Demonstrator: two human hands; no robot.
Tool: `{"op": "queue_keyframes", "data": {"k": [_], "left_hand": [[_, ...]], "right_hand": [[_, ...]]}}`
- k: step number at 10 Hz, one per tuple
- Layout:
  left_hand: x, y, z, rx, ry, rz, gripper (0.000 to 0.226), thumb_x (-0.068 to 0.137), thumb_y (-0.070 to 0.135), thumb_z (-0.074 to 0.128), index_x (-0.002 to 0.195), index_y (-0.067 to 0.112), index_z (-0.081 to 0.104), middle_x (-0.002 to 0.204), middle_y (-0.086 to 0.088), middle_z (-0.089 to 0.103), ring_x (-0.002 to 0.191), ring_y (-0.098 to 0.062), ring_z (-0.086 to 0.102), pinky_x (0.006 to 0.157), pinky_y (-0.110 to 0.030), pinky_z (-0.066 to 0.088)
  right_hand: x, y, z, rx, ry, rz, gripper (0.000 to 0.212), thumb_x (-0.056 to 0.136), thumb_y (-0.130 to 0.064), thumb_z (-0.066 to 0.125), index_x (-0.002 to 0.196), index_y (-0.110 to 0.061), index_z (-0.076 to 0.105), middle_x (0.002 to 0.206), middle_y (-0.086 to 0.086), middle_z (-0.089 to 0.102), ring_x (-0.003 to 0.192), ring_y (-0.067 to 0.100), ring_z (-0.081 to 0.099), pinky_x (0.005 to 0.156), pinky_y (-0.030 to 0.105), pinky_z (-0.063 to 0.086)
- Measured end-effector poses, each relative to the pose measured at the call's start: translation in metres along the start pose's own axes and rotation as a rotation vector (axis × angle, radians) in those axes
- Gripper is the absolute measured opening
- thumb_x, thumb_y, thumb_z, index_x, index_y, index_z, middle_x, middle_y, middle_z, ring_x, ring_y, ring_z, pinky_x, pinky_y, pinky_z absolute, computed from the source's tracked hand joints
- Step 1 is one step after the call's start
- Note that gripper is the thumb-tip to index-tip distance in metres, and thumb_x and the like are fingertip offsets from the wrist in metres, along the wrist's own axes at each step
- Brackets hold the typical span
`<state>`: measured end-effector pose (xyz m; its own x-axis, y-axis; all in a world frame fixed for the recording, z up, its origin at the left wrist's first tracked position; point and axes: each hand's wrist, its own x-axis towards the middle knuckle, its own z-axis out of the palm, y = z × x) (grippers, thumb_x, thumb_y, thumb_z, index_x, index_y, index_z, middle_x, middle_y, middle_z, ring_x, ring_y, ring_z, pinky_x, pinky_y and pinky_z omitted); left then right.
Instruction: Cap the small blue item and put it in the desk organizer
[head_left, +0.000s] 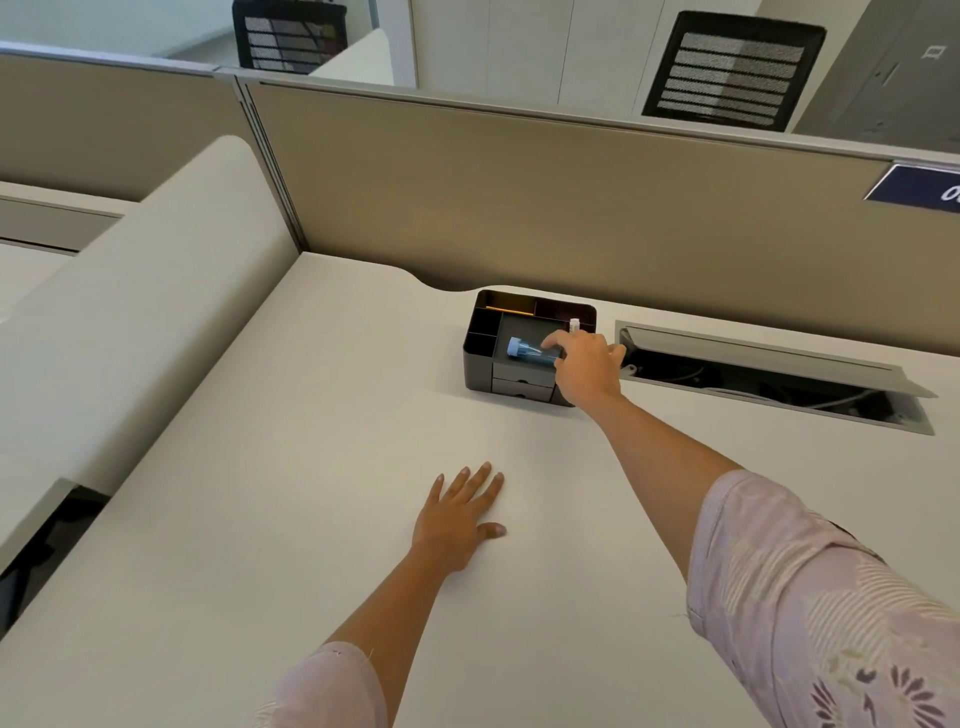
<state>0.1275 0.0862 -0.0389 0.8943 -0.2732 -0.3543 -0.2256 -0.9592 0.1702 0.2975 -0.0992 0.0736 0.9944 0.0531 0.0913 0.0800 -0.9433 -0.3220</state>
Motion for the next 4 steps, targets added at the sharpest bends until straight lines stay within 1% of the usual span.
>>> {"op": "queue_keyframes", "data": {"k": [1, 3, 4], "left_hand": [[0.000, 0.000, 0.000, 0.008, 0.000, 0.001, 0.072, 0.095, 0.063, 0.024, 0.151, 0.036, -0.013, 0.162, 0.013, -0.017, 0.151, -0.016, -0.008, 0.121, -0.042, -0.005], [0.000, 0.001, 0.002, 0.009, 0.005, -0.006, 0.073, 0.094, 0.063, 0.024, 0.150, 0.037, -0.014, 0.161, 0.013, -0.017, 0.151, -0.016, -0.008, 0.120, -0.042, -0.004], [0.001, 0.003, 0.000, 0.047, 0.000, -0.006, 0.073, 0.094, 0.064, 0.023, 0.150, 0.037, -0.015, 0.161, 0.013, -0.018, 0.151, -0.015, -0.007, 0.121, -0.043, -0.002]], "right_hand": [[0.000, 0.001, 0.000, -0.066, -0.008, -0.077, 0.047, 0.082, -0.002, 0.070, 0.118, -0.031, 0.064, 0.126, 0.003, 0.060, 0.122, 0.025, 0.044, 0.098, 0.045, 0.030], [-0.001, 0.000, -0.008, -0.045, -0.011, -0.119, 0.043, 0.082, -0.002, 0.069, 0.117, -0.027, 0.067, 0.135, 0.003, 0.053, 0.131, 0.024, 0.039, 0.104, 0.049, 0.025], [-0.001, -0.001, -0.013, 0.032, 0.042, -0.084, 0.041, 0.087, 0.001, 0.061, 0.117, -0.026, 0.067, 0.135, 0.002, 0.054, 0.127, 0.024, 0.042, 0.104, 0.048, 0.025]]}}
